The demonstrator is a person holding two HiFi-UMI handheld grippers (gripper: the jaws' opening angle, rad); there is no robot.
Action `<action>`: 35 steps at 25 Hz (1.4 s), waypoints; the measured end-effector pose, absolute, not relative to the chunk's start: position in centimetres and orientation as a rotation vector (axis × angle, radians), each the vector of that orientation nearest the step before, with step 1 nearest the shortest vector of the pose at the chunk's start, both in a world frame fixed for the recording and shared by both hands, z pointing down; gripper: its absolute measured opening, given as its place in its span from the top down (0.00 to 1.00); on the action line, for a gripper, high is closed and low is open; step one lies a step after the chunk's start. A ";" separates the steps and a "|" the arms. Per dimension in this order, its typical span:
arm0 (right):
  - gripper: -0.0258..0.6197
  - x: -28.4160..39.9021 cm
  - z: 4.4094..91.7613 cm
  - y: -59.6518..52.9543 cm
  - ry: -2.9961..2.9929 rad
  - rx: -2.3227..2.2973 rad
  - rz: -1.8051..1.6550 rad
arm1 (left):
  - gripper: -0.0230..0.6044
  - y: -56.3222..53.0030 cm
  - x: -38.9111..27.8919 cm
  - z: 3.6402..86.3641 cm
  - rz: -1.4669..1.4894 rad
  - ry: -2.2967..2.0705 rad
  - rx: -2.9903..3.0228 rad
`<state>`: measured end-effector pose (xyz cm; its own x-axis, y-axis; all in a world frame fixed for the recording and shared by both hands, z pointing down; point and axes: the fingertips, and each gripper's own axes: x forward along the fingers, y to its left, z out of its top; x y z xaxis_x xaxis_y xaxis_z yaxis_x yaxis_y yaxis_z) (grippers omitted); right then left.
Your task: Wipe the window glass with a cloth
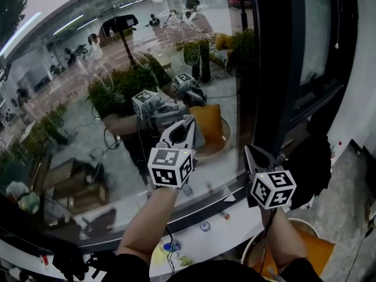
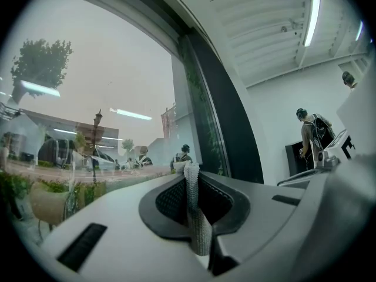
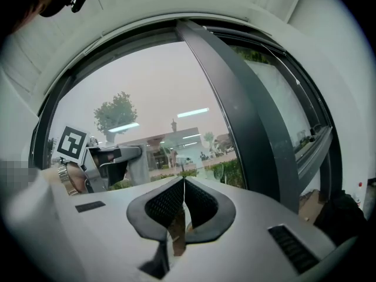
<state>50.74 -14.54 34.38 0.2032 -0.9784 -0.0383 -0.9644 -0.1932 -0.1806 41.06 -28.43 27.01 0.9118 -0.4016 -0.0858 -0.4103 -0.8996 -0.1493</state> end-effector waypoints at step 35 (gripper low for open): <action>0.91 25.8 43.1 -24.0 2.411 -1.828 -0.435 | 0.92 -23.3 9.4 43.2 -0.107 1.202 -2.945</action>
